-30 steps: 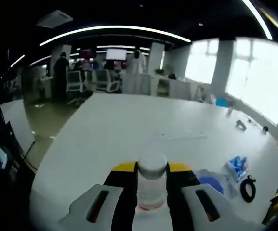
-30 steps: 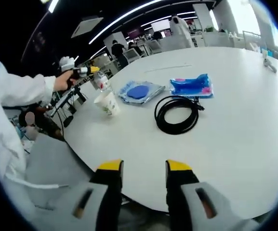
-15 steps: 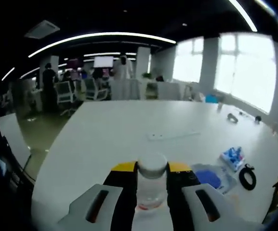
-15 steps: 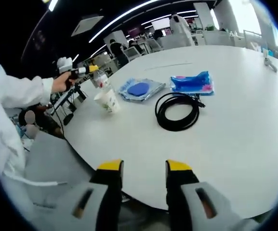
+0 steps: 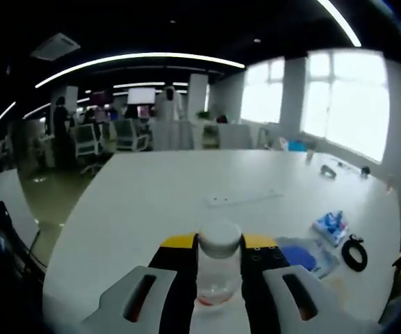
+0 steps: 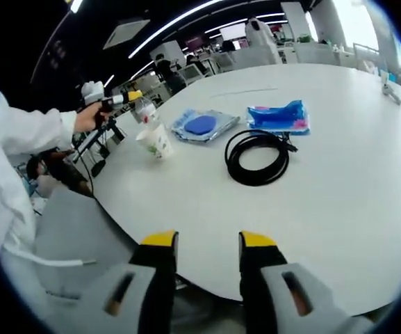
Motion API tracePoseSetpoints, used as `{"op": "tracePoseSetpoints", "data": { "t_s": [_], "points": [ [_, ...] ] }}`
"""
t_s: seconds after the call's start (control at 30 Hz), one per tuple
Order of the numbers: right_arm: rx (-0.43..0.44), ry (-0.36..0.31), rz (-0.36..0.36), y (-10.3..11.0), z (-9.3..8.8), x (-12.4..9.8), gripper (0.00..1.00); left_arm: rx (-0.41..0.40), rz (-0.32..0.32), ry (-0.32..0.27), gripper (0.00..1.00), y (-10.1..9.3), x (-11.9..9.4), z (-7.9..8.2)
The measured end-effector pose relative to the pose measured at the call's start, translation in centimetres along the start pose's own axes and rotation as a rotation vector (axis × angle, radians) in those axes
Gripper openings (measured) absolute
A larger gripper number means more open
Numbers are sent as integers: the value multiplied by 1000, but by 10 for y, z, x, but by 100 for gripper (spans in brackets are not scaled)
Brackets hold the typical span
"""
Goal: Arrange the tabletop items into an orderly group along one side of the table until the central work area is clear of visible clutter.
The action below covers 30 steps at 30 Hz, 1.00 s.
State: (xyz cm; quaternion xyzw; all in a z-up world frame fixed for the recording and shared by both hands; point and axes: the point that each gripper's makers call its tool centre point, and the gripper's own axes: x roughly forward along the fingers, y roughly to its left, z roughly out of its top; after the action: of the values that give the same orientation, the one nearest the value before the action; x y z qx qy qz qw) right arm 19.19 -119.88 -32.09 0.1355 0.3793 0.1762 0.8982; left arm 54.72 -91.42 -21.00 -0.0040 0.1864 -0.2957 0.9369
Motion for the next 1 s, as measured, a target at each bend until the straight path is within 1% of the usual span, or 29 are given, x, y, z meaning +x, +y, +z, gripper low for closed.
{"op": "tracePoseSetpoints", "data": {
  "t_s": [0.27, 0.3, 0.33, 0.37, 0.4, 0.43, 0.5, 0.57, 0.6, 0.63, 0.67, 0.77, 0.83, 0.93, 1.0],
  "points": [
    [-3, 12, 3, 1, -3, 2, 33, 5, -5, -1, 18, 0, 2, 1],
    [-4, 13, 3, 1, -3, 2, 33, 7, -7, 4, 19, 0, 2, 1],
    [-6, 14, 3, 1, -3, 2, 33, 4, -4, 9, 21, 1, 2, 1],
    [-8, 13, 3, 1, -2, 2, 33, 3, 23, -10, 29, 6, 3, 5],
    [-8, 12, 4, 1, -1, 3, 33, 11, 36, -40, 45, 7, 3, 11],
    [-8, 10, 6, 2, -1, 3, 33, 16, 49, -69, 58, 9, 3, 17],
    [-12, 12, 9, 3, 0, 4, 33, 18, 52, -65, 78, 8, 3, 20],
    [-17, 14, 16, 4, 0, 5, 33, 57, 52, -38, 86, 7, 3, 19],
    [-20, 15, 18, 5, 0, 6, 33, 56, 46, -31, 91, 6, 5, 18],
    [-22, 16, 19, 5, 0, 6, 33, 58, 40, -26, 94, 6, 5, 17],
    [-24, 14, 21, 6, 0, 6, 33, 61, 39, -23, 95, 6, 5, 16],
    [-23, 11, 21, 5, 1, 5, 33, 51, 42, -19, 94, 7, 3, 14],
    [-21, 9, 17, 4, 1, 4, 33, 50, 46, -15, 93, 7, 2, 13],
    [-14, 4, 11, 1, 0, 2, 33, 62, 28, 5, 90, 4, 2, 9],
    [-10, 3, 9, 0, -1, 2, 33, 69, 32, 5, 90, 4, 1, 9]
  ]
}}
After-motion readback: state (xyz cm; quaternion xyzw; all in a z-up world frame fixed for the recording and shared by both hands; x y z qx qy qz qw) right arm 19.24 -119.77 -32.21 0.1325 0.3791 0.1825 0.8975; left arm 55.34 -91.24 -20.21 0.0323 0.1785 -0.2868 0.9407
